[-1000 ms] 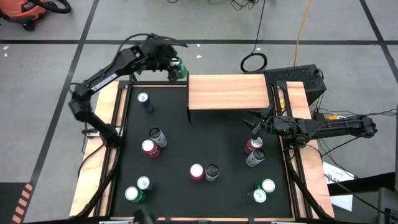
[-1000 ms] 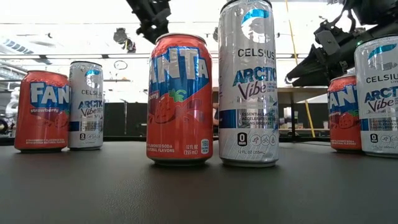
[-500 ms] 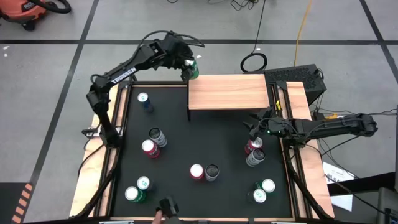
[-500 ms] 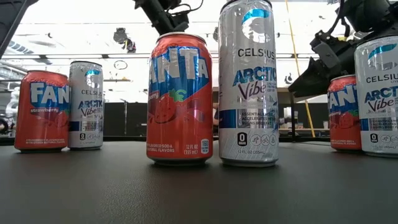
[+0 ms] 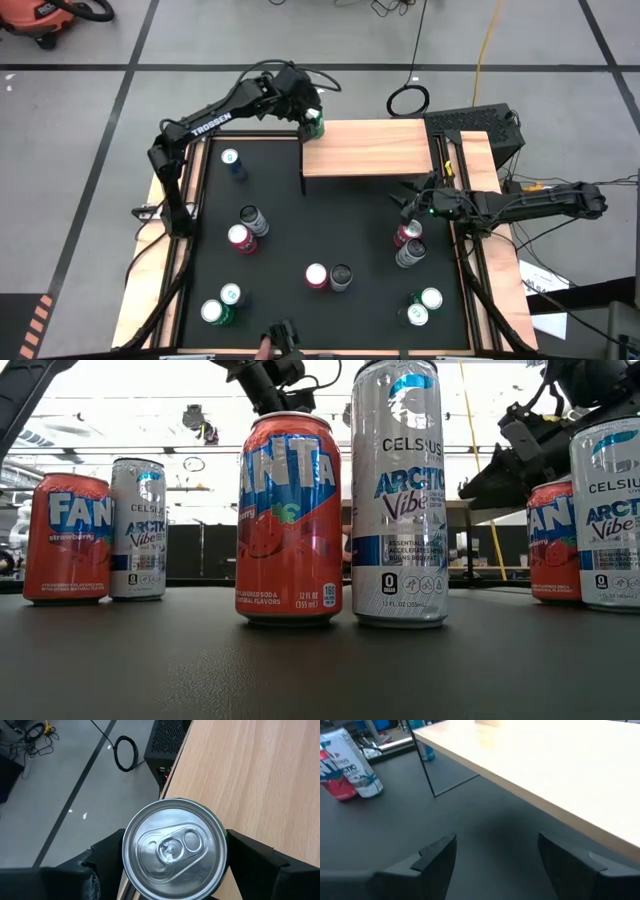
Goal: Place canned beverage on shelf
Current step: Put the top left green soda can on the shelf
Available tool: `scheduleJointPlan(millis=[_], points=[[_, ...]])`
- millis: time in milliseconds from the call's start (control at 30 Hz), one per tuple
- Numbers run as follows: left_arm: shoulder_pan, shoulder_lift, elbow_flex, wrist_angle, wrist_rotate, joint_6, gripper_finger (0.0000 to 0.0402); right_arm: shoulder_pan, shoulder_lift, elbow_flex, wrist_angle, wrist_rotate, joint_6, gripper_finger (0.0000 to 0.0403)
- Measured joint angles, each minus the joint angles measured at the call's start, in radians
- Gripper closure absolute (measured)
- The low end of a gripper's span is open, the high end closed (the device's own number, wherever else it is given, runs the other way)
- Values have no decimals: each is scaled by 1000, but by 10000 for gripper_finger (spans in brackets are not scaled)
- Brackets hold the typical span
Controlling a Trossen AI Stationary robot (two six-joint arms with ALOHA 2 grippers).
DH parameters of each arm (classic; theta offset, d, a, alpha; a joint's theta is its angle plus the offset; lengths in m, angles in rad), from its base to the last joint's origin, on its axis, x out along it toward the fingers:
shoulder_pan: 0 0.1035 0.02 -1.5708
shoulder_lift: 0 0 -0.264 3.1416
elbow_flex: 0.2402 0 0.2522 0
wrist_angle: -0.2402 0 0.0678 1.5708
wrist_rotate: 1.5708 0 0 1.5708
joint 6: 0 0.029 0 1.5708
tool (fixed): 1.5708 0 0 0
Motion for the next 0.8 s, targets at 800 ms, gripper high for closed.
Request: scheduleJointPlan(millis=[800], points=[[11, -63, -1, 27, -60, -17, 11, 0, -47, 3, 138, 45, -126, 135]])
